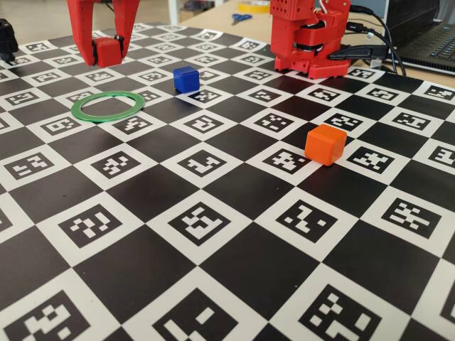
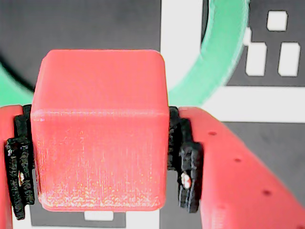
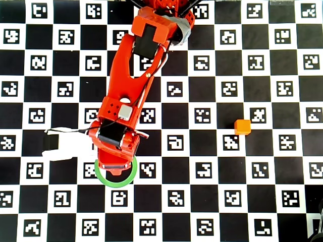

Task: Grab the red cube then put it in the green circle then put the blue cube on top and finally the orange cube on top

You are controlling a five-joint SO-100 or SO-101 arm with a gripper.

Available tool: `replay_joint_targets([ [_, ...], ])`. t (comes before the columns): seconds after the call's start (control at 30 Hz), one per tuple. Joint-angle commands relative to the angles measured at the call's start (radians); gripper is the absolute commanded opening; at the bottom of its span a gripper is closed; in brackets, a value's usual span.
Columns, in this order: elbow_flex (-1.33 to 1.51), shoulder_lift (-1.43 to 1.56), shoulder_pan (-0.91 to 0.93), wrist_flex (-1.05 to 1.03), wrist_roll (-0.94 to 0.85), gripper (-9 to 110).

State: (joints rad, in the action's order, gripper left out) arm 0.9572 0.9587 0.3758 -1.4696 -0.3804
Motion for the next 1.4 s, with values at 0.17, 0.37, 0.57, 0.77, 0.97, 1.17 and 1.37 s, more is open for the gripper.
replay_joint_targets([
  [0.17,0.040,0.026,0.017,0.126,0.023,1],
  [0.37,0.064,0.015,0.017,0.164,0.020,1],
  [0.57,0.097,0.005,0.018,0.199,0.009,1],
  [0.77,0.114,-0.002,0.012,0.215,0.012,1],
  [0.97,0.130,-0.003,0.008,0.230,0.012,1],
  [1.17,0.130,-0.005,0.008,0.227,0.011,1],
  [1.37,0.130,-0.008,0.005,0.227,0.020,1],
])
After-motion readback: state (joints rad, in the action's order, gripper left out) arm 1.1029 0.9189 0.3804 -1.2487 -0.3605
